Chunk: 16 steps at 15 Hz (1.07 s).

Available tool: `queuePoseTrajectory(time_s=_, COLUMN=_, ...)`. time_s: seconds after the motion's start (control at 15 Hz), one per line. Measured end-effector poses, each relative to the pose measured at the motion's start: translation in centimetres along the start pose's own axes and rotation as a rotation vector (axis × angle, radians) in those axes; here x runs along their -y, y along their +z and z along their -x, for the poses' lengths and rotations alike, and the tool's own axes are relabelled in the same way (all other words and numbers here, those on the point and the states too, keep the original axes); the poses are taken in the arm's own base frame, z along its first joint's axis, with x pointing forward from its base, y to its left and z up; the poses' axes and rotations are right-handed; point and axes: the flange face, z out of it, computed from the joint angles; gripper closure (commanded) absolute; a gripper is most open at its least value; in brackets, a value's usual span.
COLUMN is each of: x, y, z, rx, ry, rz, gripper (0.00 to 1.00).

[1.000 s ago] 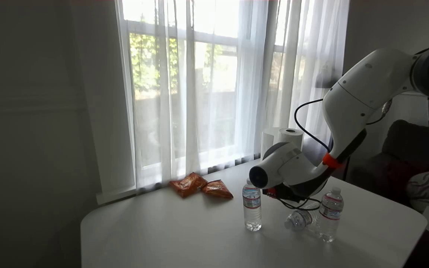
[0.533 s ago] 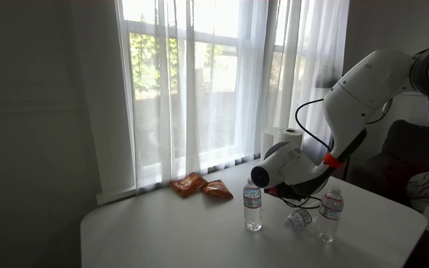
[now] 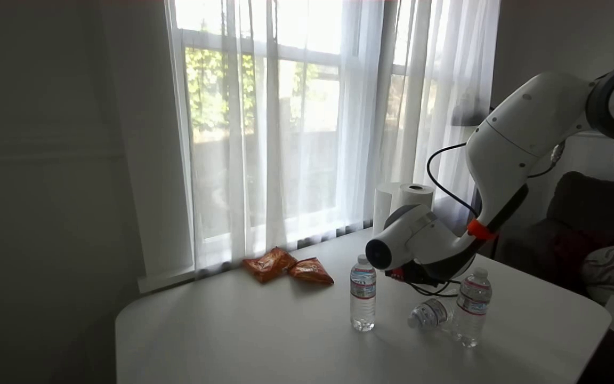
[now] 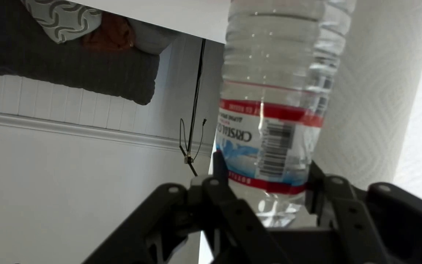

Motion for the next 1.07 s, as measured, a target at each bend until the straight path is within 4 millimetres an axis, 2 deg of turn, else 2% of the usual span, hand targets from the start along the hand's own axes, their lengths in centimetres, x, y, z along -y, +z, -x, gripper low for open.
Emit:
queuePoseTrajectory(time_s=0.07, x=-0.1, y=0.2, z=0.1, rx=0.000, ry=-0.002, rz=0.003, gripper=0.23)
queuePoseTrajectory(time_s=0.27, x=-0.3, y=0.4, z=0.2, rx=0.001, ry=-0.006, rz=0.008, gripper=0.03)
queuePoseTrajectory(time_s=0.33, x=-0.4, y=0.4, z=0.2, rx=-0.003, ry=-0.006, rz=0.010, gripper=0.00)
queuePoseTrajectory(time_s=0.73, x=-0.5, y=0.5, z=-0.6, rx=-0.030, ry=0.001, rz=0.029, gripper=0.00)
queuePoseTrajectory(time_s=1.07, x=-0.8, y=0.3, z=-3.2, rx=-0.033, ry=0.012, rz=0.032, gripper=0.00)
